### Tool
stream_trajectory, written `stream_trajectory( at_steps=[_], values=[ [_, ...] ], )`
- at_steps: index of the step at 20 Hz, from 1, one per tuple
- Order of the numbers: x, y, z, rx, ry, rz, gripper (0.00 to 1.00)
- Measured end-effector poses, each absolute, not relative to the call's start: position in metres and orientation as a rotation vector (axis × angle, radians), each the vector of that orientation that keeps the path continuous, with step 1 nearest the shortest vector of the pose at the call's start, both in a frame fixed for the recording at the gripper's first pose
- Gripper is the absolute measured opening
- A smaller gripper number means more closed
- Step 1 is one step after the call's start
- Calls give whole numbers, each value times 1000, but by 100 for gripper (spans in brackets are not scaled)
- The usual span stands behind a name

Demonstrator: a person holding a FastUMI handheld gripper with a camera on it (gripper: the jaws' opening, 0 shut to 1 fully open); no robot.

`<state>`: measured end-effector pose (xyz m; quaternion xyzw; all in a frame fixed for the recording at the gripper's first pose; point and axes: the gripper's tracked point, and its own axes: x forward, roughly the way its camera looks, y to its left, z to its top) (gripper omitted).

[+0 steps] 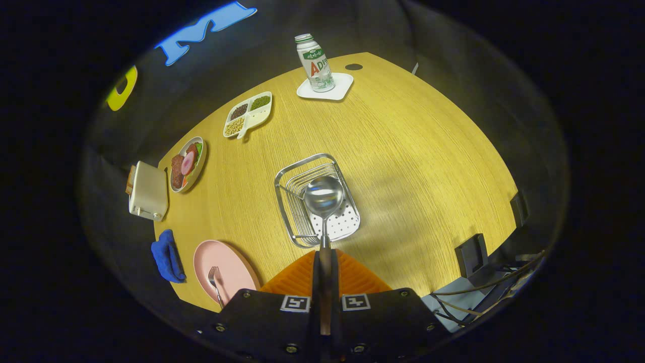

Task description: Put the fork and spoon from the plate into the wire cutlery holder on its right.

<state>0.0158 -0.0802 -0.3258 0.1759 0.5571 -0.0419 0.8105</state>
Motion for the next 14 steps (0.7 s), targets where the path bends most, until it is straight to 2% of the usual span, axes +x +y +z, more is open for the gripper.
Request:
stream_trajectory(
  at_steps=[4,6,7,10,14],
  values=[
    [26,-88,-314,351,1159,-101,19],
    [28,-85,-311,348,1140,-98,32],
    [27,-84,-308,350,1131,-93,42],
    [28,-83,-305,344,1111,-99,96],
    [28,-85,-300,342,1092,-105,98]
  ],
)
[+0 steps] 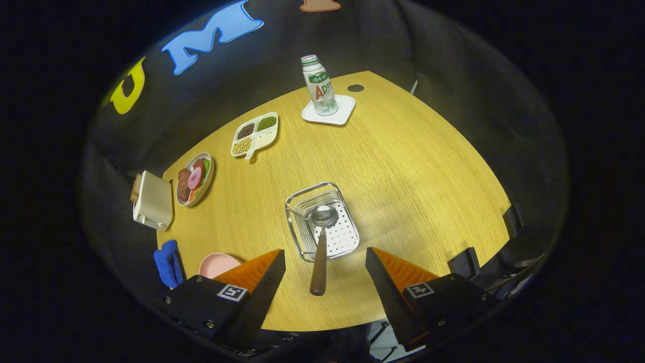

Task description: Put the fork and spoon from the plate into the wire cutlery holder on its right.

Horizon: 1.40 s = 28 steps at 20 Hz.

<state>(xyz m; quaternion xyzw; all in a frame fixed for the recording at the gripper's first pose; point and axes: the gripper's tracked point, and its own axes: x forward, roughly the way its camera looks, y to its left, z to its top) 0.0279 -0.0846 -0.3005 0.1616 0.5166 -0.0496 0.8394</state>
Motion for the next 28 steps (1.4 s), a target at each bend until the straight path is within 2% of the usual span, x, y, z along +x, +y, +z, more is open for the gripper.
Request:
stream_trajectory(
  at_steps=[8,21,28],
  values=[
    [42,-89,-270,294,981,-107,98],
    [64,-58,-114,34,370,-72,98],
    [55,10,-86,23,268,42,98]
  ],
)
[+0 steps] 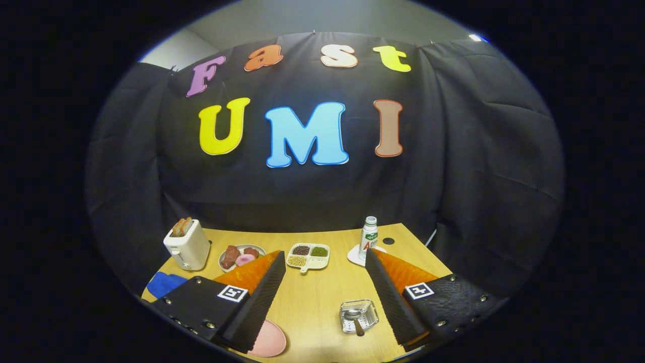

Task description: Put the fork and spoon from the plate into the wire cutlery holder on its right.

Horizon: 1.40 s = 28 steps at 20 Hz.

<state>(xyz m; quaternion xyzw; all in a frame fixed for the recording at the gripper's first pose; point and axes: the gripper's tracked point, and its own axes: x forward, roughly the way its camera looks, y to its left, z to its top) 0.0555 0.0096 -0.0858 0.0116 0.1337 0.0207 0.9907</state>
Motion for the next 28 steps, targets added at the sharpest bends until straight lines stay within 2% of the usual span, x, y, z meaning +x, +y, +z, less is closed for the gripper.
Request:
stream_trajectory(
  at_steps=[7,13,28],
  values=[
    [45,91,-105,60,328,195,98],
    [42,140,-143,59,450,269,98],
    [11,189,-298,103,899,317,98]
  ],
)
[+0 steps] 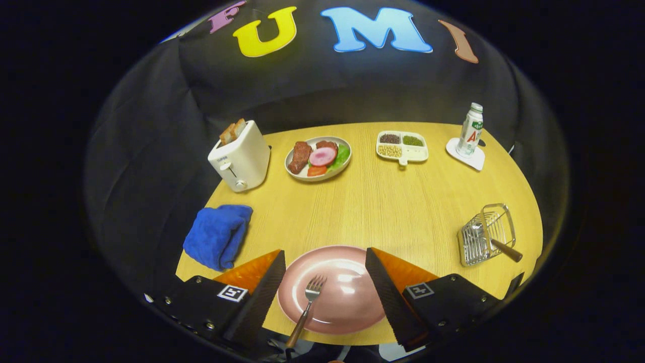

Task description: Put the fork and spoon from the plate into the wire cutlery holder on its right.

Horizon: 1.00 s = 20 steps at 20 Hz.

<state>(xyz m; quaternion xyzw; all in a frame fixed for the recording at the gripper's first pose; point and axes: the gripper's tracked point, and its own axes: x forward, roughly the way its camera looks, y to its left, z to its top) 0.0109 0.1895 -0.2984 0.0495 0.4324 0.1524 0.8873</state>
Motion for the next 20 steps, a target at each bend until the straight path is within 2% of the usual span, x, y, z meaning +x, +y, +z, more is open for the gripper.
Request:
stream_trajectory(
  at_steps=[8,11,13,16,18,20],
  values=[
    [-34,206,-370,138,1145,325,98],
    [-51,207,-391,119,1220,327,86],
    [-64,201,-405,106,1263,334,86],
    [-77,204,-420,102,1329,338,42],
    [-78,216,-424,99,1340,342,42],
    [-74,209,-427,104,1350,309,9]
  ],
)
